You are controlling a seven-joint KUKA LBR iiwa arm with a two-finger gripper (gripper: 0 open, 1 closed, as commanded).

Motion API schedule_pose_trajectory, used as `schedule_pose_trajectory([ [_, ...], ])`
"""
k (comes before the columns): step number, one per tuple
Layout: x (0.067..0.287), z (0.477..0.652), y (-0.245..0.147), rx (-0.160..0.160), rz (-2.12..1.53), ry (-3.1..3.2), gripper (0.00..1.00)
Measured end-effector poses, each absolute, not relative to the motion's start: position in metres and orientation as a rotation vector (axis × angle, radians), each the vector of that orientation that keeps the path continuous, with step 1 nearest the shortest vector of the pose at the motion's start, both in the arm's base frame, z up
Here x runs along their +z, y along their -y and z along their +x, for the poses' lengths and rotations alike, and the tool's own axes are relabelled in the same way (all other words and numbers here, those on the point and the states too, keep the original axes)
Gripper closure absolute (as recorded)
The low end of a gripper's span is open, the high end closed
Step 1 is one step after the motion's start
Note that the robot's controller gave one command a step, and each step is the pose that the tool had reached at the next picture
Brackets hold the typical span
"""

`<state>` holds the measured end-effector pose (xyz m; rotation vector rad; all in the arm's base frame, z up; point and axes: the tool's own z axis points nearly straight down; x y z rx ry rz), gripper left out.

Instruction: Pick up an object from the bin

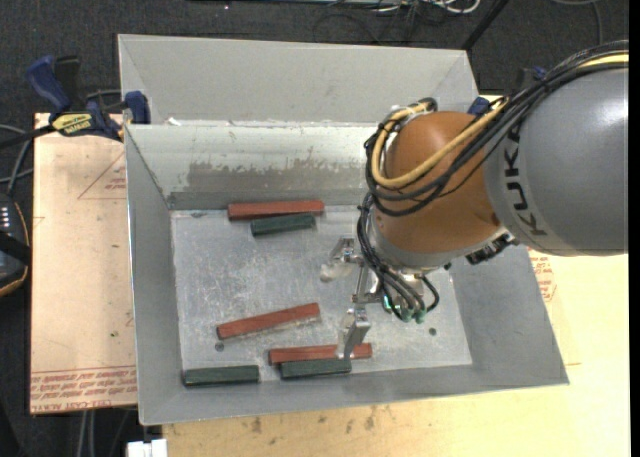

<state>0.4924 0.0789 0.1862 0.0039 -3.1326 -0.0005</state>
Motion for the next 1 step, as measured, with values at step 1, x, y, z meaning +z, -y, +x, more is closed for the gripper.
schedule_pose_trajectory([
  [1,0.1902,0.4943,-0.0785,-0.002,0.000,3.141,0.00],
])
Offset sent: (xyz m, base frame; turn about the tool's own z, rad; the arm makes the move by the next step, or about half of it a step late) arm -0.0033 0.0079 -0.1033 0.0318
